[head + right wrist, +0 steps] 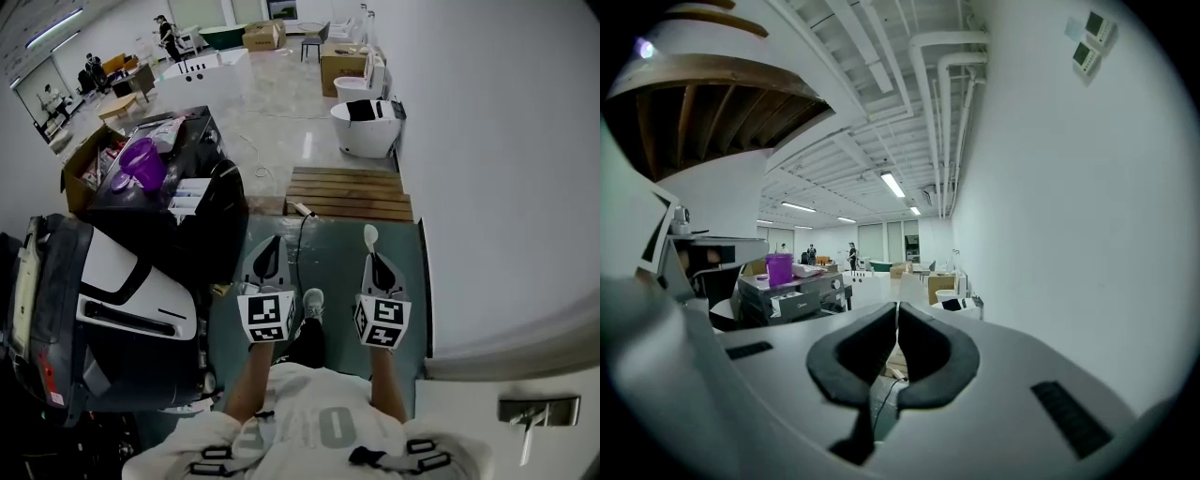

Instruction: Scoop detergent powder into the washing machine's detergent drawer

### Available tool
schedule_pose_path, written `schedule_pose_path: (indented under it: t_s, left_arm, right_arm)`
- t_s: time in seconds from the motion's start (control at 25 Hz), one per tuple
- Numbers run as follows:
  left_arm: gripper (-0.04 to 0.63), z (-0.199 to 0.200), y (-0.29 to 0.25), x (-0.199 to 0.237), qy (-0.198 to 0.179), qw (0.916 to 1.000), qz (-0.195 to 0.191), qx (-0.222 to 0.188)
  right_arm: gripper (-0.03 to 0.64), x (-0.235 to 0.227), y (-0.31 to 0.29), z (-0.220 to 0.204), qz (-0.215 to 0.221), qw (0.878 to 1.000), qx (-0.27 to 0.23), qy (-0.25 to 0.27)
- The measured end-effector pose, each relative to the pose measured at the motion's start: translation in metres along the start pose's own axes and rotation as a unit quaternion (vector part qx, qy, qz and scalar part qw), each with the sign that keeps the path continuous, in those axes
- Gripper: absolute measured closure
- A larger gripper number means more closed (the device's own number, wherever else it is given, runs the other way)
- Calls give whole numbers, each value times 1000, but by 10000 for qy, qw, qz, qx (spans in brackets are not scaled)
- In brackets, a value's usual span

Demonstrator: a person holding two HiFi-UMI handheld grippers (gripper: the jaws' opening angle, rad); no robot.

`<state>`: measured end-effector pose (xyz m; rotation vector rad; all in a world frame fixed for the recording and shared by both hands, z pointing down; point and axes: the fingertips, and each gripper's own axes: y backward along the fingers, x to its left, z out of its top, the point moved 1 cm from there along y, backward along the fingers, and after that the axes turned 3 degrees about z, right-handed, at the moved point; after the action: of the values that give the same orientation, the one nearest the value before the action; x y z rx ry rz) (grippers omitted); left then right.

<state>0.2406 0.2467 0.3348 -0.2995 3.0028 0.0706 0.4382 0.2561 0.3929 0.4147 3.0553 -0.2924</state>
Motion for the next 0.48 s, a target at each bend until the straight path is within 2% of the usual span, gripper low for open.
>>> schedule_pose_path:
  t_s: [0.28,0.48]
  left_arm:
    - [575,-20,-54,-11,-135,9995,-110,-260]
    - [575,-48,-100,0,-97,9999,-9,-137]
  right_arm:
    - [606,-19,-43,-9,64,9996,-258,69]
    - [606,-24,-97,-16,215,9994,-166,229]
